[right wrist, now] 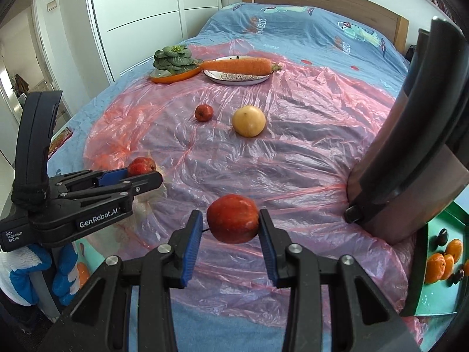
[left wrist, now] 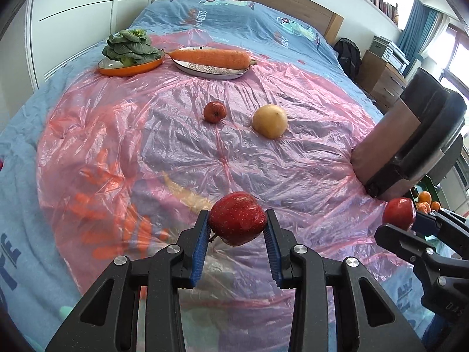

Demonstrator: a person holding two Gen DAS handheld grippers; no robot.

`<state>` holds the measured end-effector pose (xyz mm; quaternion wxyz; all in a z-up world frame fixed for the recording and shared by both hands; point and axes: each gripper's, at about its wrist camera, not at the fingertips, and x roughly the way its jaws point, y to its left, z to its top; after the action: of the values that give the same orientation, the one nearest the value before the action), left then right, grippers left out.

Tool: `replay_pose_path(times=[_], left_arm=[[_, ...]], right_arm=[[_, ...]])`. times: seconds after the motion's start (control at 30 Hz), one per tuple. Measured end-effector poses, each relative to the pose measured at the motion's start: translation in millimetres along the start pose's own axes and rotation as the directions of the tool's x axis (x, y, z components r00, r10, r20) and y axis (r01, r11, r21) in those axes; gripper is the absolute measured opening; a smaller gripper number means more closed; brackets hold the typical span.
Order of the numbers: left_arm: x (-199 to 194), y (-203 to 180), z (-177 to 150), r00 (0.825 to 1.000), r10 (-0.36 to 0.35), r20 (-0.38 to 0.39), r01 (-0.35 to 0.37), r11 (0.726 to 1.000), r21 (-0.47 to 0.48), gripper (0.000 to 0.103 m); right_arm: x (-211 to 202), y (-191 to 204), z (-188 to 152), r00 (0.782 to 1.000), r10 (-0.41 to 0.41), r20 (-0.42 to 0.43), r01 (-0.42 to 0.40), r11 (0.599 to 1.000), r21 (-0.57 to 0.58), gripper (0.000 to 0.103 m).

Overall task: Organize fruits
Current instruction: 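Carry both held red apples past the kettle over the green tray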

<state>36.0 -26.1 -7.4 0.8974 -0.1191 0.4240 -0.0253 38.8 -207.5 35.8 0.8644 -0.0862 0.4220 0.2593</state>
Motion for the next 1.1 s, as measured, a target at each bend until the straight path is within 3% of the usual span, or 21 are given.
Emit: replay_pose_path(times=[0.3, 0.57, 0.87, 1.1], left_arm=[[-42.9, -15.3, -16.7, 0.999, -0.041, 0.000, 0.041, 0.998, 0.039, 0.031], [-69.7, -37.6, -28.5, 0.991, -0.130, -0.038, 0.132, 0.990, 0.051, 0.031], [-84.5, -98.7, -34.7, 0.954, -0.280, -0.112, 0.291, 0.951, 0.104, 0.031], [-82.9, -164.3, -34.4, 0.924, -0.343, -0.171, 0.373, 0.907, 0.196, 0.031]], right_arm=[[-49.1, -7.8, -16.3, 0.999, -0.028, 0.038, 0.025, 0.997, 0.069, 0.044], [-92.1, -37.5, -40.9, 0.993, -0.094, 0.067, 0.083, 0.985, 0.151, 0.044], [-129.6, -97.7, -77.6, 0.977, -0.199, 0.075, 0.171, 0.945, 0.280, 0.044], [-150.3, -154.0, -107.2, 0.959, -0.273, 0.072, 0.226, 0.895, 0.386, 0.044]])
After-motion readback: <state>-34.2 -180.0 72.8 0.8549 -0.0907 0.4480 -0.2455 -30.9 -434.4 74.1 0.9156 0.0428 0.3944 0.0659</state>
